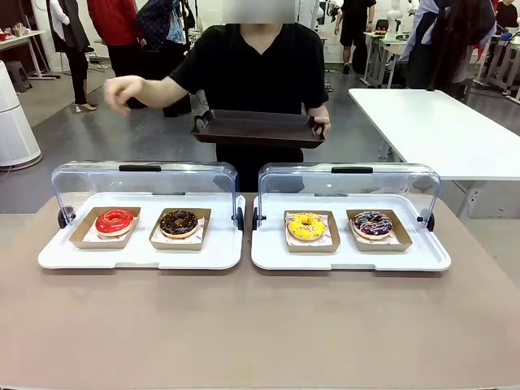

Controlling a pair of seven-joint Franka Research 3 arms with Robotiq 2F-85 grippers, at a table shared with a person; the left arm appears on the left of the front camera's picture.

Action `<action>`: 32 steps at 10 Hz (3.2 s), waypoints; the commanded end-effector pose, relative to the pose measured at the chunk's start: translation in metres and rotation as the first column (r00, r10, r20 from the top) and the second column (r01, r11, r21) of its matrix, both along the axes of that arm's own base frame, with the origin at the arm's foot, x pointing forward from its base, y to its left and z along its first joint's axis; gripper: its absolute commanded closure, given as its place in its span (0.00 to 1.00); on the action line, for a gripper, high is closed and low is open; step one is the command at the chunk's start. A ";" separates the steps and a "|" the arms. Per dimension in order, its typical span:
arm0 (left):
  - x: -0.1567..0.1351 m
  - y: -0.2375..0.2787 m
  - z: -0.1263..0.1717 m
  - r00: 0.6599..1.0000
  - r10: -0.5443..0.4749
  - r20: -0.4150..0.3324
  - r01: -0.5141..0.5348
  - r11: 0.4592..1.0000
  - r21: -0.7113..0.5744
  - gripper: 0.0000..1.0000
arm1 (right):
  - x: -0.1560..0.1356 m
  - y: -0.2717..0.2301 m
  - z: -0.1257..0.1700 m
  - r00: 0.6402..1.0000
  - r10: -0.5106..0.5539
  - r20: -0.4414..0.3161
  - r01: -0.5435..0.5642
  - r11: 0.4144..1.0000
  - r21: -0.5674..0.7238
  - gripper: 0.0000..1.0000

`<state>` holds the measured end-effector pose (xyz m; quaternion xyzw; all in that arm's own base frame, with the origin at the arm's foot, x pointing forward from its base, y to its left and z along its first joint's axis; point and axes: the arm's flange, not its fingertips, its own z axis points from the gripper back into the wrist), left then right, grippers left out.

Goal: Provide the desired donut to the person.
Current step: Pick up and lift the Paper togo box containing the Donut pointed at by the person.

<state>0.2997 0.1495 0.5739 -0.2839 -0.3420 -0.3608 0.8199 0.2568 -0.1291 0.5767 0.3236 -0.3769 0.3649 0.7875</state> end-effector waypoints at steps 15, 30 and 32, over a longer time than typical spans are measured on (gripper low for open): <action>0.000 0.000 0.000 1.000 0.000 0.000 0.000 1.000 0.000 0.00 | 0.000 0.000 0.000 1.000 0.006 0.004 -0.006 1.000 0.007 0.00; 0.114 -0.161 -0.159 0.831 -0.495 -0.255 0.513 0.503 0.695 0.00 | 0.000 0.000 0.000 1.000 0.006 0.004 -0.006 1.000 0.007 0.00; 0.101 -0.170 -0.164 0.851 -0.463 -0.248 0.485 0.510 0.711 0.00 | 0.000 0.000 0.000 1.000 0.006 0.004 -0.006 1.000 0.007 0.00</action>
